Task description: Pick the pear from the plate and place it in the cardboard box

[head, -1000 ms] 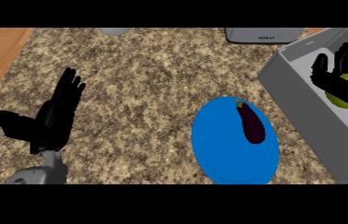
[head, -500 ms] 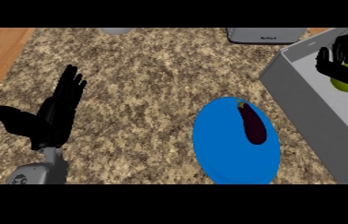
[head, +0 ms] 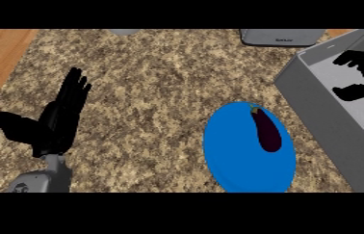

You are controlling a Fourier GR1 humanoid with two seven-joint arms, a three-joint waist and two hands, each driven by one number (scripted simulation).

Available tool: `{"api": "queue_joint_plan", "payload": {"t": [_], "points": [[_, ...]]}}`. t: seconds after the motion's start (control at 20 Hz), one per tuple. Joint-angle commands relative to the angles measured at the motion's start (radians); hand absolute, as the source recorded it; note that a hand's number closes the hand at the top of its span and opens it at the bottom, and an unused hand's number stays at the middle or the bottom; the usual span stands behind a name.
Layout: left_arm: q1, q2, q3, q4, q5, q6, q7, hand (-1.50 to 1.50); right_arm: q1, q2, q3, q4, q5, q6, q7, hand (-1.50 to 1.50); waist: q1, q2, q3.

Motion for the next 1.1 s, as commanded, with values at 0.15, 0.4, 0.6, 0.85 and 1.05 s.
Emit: {"api": "queue_joint_plan", "payload": {"t": [0.15,0.4,0.6,0.85,1.05], "points": [[-0.001,0.005,0.029,0.047,0.022,-0.019,-0.043,0.0,-0.059,0.017,-0.154,0.071,-0.166,-0.223,-0.249,-1.5,-0.013,-0.001,0.001],[-0.002,0.015,0.022,-0.019,0.008,0.01,0.038,0.0,-0.101,0.035,-0.285,0.079,-0.355,-0.219,-0.383,-1.5,-0.014,-0.008,0.001],[-0.021,0.002,0.016,0.036,0.003,0.007,0.008,0.0,-0.189,0.036,-0.377,0.136,-0.496,-0.066,-0.318,-1.5,-0.023,-0.008,0.0],[0.021,0.016,0.024,-0.041,0.018,0.003,0.044,0.0,-0.162,0.041,-0.524,0.179,-0.688,0.044,-0.331,-1.5,-0.024,-0.013,0.0],[-0.037,-0.011,-0.011,-0.045,-0.017,0.043,0.07,0.0,-0.154,-0.078,-0.593,0.252,-0.765,0.118,-0.348,-1.5,-0.024,-0.007,0.0]]}}
